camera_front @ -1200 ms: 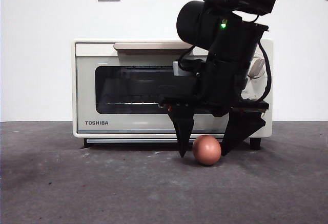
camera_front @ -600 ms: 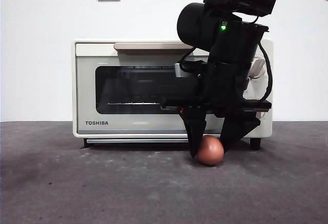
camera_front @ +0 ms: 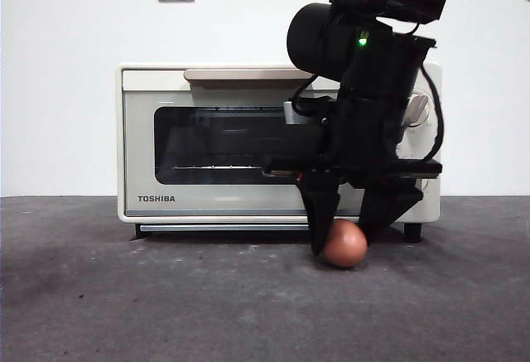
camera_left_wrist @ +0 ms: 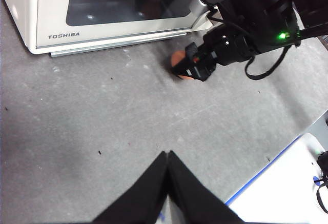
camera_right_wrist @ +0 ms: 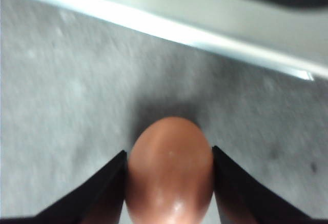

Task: Eggoven

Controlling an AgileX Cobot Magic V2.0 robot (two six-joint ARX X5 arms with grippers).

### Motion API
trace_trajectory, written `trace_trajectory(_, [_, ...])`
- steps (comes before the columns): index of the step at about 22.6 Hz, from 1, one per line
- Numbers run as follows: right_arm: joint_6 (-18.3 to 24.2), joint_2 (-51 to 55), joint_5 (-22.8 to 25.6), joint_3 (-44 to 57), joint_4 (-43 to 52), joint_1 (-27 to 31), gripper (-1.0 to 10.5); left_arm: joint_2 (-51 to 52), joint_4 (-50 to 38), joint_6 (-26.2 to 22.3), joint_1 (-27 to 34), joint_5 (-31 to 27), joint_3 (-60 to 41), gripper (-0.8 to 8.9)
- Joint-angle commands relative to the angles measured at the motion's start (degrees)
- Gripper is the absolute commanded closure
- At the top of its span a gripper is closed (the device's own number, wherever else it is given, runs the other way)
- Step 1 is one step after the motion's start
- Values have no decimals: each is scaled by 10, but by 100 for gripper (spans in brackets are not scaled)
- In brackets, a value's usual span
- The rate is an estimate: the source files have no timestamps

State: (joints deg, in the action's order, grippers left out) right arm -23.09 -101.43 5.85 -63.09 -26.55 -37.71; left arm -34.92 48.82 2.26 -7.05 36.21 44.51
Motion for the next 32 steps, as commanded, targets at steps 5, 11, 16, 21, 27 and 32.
trace_trajectory(5, [30,100,1,-9,-64,-42,944,-14,-45,4,-4,3,10,806])
trace_trajectory(11, [56,269,2,-9,-130,-92,944,-68,-159,48,-56,0,22,806])
trace_trajectory(16, [58,401,4,-9,-157,-95,944,-173,-264,60,-122,-58,75,806])
trace_trajectory(21, [71,481,17,-9,-162,-95,944,-288,-340,59,-158,-90,127,806])
trace_trajectory(27, [71,530,17,-9,-173,-95,944,-382,-375,42,-178,-124,169,806])
trace_trajectory(32, [71,556,17,-9,-173,-95,944,-437,-405,31,-191,-147,189,806])
